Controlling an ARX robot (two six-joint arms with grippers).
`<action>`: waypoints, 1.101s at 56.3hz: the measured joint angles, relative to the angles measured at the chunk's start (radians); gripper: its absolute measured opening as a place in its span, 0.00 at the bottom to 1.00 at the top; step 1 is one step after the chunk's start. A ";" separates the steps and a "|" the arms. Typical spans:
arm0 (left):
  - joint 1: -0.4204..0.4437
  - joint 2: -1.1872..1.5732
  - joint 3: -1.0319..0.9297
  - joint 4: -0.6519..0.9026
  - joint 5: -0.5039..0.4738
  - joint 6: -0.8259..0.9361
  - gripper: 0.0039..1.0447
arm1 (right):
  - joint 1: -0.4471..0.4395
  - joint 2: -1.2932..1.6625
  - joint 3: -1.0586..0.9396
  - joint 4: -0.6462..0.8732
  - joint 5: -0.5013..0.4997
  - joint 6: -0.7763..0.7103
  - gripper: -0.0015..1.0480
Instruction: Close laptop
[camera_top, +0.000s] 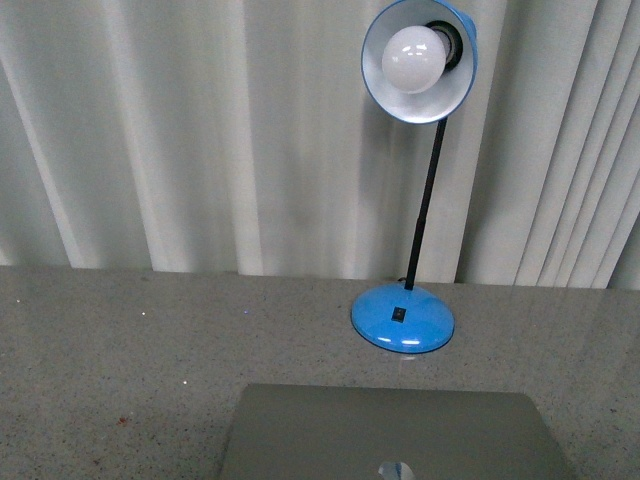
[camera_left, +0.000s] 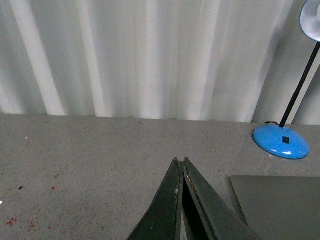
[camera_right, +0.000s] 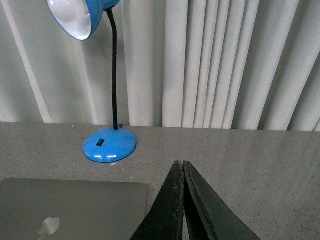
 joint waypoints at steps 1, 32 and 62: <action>0.000 -0.027 0.000 -0.042 0.000 0.000 0.03 | 0.000 -0.002 0.000 -0.002 0.000 0.000 0.03; 0.000 -0.121 0.000 -0.113 0.000 0.000 0.03 | 0.000 -0.200 0.001 -0.205 0.000 0.000 0.03; 0.000 -0.121 0.000 -0.113 0.000 -0.001 0.87 | 0.000 -0.200 0.001 -0.205 0.000 0.000 0.89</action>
